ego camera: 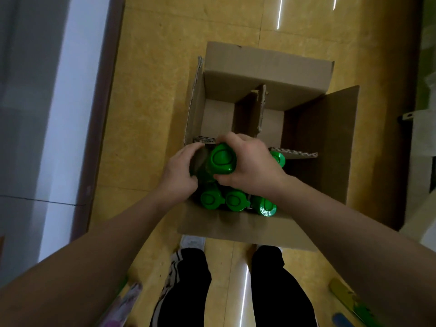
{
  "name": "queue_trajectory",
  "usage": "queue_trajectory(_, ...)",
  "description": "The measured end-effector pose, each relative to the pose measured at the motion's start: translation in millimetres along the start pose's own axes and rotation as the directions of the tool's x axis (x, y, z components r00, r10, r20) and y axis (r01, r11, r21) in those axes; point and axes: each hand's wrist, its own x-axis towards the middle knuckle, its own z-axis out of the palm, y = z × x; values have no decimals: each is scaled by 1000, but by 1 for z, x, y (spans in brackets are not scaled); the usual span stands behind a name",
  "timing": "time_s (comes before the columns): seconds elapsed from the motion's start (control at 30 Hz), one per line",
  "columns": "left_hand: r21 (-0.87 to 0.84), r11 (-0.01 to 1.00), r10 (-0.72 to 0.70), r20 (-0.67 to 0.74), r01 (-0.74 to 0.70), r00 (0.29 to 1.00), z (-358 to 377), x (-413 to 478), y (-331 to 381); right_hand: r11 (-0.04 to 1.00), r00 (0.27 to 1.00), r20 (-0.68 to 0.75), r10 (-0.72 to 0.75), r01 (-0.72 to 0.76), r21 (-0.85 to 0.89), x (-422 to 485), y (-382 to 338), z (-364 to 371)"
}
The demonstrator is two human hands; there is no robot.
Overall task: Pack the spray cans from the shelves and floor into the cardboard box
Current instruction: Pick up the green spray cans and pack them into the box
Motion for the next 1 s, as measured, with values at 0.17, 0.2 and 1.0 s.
queue_trajectory(0.17, -80, 996, -56, -129, 46, 990, -8, 0, -15, 984, 990, 127, 66, -43, -172, 15, 19, 41)
queue_trajectory(0.2, -90, 995, -57, -151, 43, 987, -9, 1, -16, 981, 985, 150, 80, -51, -187, 19, 23, 48)
queue_trajectory(1.0, -124, 991, -80, -291, 45, 954, 2, 11, -35, 881, 893, 236, 383, -276, -384, 57, 30, 121)
